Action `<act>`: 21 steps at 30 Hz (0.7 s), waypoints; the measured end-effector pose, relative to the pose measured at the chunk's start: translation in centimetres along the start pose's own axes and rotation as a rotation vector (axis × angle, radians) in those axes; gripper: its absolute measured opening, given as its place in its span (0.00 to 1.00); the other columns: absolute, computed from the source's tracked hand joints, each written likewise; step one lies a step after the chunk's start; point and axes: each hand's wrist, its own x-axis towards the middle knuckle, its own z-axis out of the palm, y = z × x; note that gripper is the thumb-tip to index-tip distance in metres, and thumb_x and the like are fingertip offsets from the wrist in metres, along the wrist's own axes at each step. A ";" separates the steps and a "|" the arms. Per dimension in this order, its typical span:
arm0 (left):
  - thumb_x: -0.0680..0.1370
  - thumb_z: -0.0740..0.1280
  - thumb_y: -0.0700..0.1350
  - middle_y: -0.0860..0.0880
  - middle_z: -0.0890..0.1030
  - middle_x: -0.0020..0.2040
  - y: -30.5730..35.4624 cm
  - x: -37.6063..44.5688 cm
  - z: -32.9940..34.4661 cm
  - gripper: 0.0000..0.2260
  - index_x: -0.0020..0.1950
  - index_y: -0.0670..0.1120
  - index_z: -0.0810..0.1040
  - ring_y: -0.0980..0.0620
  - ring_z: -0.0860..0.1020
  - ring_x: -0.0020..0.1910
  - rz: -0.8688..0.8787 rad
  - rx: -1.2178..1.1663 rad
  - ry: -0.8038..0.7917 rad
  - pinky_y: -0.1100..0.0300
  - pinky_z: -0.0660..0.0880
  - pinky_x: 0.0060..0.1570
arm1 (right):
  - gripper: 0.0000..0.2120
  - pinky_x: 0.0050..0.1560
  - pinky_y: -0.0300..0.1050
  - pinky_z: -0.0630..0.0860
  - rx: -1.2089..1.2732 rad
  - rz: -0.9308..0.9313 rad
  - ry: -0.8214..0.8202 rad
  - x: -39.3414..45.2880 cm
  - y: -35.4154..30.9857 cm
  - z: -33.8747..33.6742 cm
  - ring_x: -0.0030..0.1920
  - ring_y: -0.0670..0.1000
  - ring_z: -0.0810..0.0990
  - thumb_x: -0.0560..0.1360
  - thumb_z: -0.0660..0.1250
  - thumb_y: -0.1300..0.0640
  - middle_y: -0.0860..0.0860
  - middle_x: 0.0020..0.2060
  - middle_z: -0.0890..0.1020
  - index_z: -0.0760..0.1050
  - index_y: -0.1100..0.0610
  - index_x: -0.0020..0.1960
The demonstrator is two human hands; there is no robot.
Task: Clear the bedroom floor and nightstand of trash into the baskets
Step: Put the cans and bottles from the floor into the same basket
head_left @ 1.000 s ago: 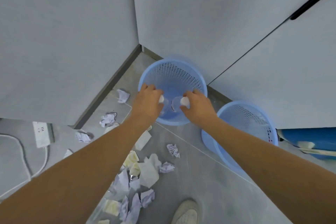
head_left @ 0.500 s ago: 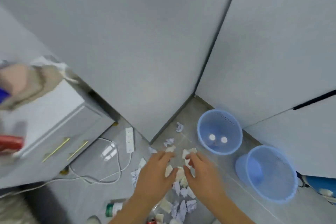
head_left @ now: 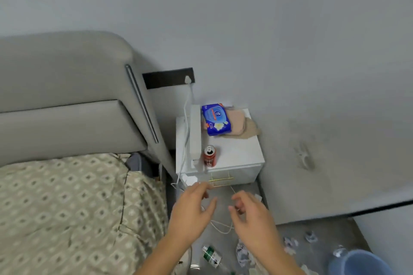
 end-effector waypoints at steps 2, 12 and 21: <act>0.77 0.65 0.59 0.62 0.77 0.45 -3.0 -0.6 -1.8 0.11 0.58 0.60 0.77 0.62 0.77 0.49 -0.063 -0.035 0.041 0.59 0.77 0.50 | 0.07 0.46 0.44 0.79 -0.031 -0.037 -0.056 1.8 -2.1 1.2 0.46 0.39 0.78 0.78 0.66 0.45 0.37 0.47 0.76 0.72 0.40 0.55; 0.79 0.69 0.54 0.60 0.78 0.46 -15.0 9.7 -2.5 0.09 0.59 0.57 0.77 0.61 0.78 0.46 -0.086 -0.058 0.013 0.57 0.78 0.47 | 0.28 0.60 0.52 0.77 -0.232 0.050 -0.075 21.2 -0.2 8.1 0.64 0.55 0.73 0.74 0.72 0.55 0.51 0.66 0.69 0.67 0.49 0.72; 0.79 0.69 0.52 0.54 0.82 0.44 -20.9 16.9 1.2 0.08 0.56 0.53 0.78 0.53 0.80 0.43 -0.085 -0.039 -0.037 0.54 0.76 0.44 | 0.34 0.59 0.60 0.77 -0.214 -0.025 -0.163 28.6 3.8 14.6 0.58 0.62 0.77 0.68 0.78 0.53 0.54 0.64 0.74 0.70 0.51 0.71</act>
